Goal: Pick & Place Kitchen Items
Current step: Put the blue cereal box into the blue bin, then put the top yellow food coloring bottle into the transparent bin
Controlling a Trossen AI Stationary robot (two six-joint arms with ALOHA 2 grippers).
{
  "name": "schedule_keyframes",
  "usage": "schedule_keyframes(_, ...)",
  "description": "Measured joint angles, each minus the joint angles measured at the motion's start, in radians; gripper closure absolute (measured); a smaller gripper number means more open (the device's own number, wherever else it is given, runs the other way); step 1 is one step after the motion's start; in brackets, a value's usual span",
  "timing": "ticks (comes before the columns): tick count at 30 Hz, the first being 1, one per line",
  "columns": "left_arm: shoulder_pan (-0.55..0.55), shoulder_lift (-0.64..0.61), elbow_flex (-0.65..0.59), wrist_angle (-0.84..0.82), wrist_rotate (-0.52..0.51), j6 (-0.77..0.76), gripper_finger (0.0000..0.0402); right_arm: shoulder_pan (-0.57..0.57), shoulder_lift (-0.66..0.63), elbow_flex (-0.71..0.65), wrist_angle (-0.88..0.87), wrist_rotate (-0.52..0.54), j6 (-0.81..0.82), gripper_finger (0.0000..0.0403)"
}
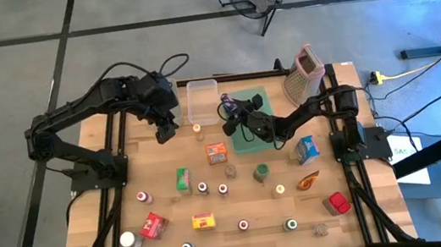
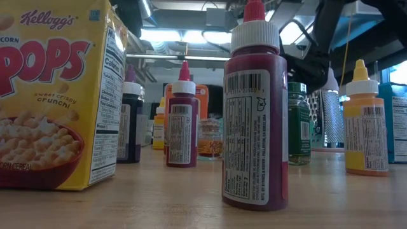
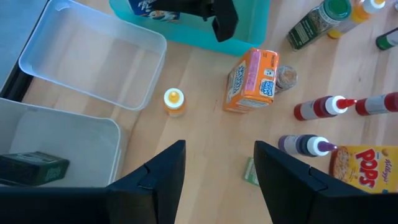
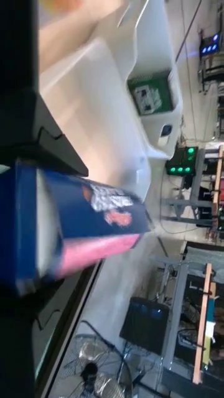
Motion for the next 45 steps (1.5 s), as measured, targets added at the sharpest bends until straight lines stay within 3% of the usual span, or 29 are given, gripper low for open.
schedule_keyframes(11, 0.0, -0.001, 0.0, 0.0, 0.001, -0.013, 0.0217, 0.039, -0.08, 0.0, -0.022, 0.063, -0.081, 0.0185)
schedule_keyframes(17, -0.02, -0.015, 0.0, -0.002, 0.009, -0.033, 0.0217, 0.082, -0.203, 0.002, -0.043, 0.096, -0.151, 0.0185)
schedule_keyframes(24, -0.026, -0.023, 0.06, 0.115, 0.082, -0.034, 0.0217, 0.164, -0.537, 0.026, -0.446, 0.13, -0.101, 0.0185)
schedule_keyframes(27, -0.033, -0.023, 0.097, 0.121, 0.083, -0.034, 0.0217, 0.191, -0.697, 0.068, -0.701, 0.036, -0.026, 0.0185)
schedule_keyframes(30, -0.046, -0.025, 0.125, 0.122, 0.083, -0.054, 0.0217, 0.202, -0.824, 0.145, -1.004, -0.124, 0.102, 0.0185)
schedule_keyframes(34, -0.084, -0.032, 0.128, 0.221, 0.098, -0.177, 0.0217, 0.2, -0.923, 0.256, -1.317, -0.474, 0.226, 0.0185)
schedule_keyframes(37, -0.128, -0.032, 0.128, 0.334, 0.138, -0.231, 0.0217, 0.201, -0.949, 0.317, -1.436, -0.746, 0.307, 0.0185)
schedule_keyframes(39, -0.165, -0.032, 0.128, 0.388, 0.154, -0.233, 0.0217, 0.214, -0.95, 0.345, -1.463, -0.869, 0.353, 0.0185)
schedule_keyframes(42, -0.219, -0.032, 0.128, 0.439, 0.161, -0.236, 0.0217, 0.252, -0.949, 0.372, -1.482, -0.955, 0.396, 0.0185)
schedule_keyframes(45, -0.277, -0.032, 0.128, 0.455, 0.131, -0.235, 0.0217, 0.305, -0.942, 0.393, -1.471, -0.961, 0.398, 0.0185)
